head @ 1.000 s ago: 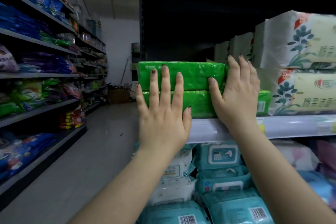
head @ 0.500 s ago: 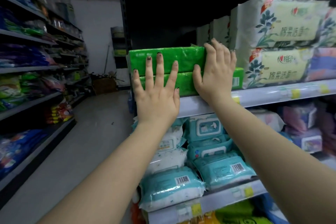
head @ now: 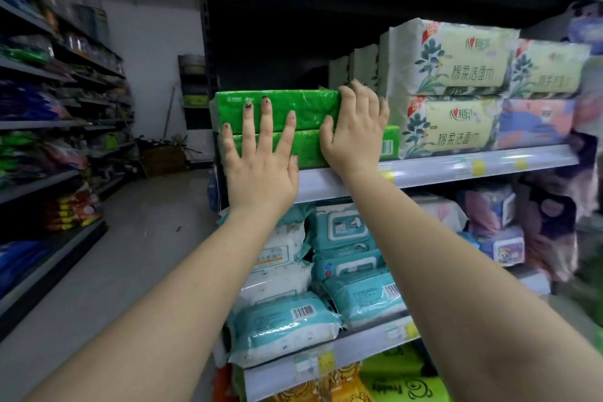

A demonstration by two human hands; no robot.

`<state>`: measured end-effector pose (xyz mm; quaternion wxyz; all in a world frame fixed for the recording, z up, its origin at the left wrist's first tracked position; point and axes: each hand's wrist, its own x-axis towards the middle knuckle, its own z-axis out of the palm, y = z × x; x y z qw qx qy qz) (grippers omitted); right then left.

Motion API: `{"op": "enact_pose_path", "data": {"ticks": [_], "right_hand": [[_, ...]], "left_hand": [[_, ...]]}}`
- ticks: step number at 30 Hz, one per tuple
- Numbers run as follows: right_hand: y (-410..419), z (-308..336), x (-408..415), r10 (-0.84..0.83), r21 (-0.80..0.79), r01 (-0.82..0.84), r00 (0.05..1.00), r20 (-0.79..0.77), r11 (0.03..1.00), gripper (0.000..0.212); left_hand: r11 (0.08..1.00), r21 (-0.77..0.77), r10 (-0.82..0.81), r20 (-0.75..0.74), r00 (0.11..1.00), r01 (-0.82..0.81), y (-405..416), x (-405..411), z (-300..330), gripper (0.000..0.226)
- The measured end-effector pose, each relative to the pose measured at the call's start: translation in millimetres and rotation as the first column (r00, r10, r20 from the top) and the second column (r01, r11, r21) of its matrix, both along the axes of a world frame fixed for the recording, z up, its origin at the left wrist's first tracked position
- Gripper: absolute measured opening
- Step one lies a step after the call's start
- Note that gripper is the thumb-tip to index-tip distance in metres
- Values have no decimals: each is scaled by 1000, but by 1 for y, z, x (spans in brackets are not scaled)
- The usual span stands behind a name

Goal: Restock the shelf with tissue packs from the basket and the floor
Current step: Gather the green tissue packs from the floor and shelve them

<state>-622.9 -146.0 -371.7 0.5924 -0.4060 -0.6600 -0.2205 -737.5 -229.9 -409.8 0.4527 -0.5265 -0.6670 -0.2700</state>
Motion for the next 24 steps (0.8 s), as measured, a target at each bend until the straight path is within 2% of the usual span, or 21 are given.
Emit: {"op": "enact_pose_path", "data": {"ticks": [10,18,21,24], "right_hand": [[7,-4,-1,36,71,-34,999,-26,997,53],[10,-4,2,105,99,-107,994,28,989,51],[8,-3,6,222,108,-218,975,-26,970,51],[6,-4,24,450,122,-435,879,-157,892,51]], "left_hand": [[996,81,-33,-47,998,37,6,-8,-5,58],[993,111,-51,45,998,45,11,21,-6,58],[993,102,-60,6,998,60,22,50,-5,61],[991,132,-30,16,999,27,31,77,-4,64]]}}
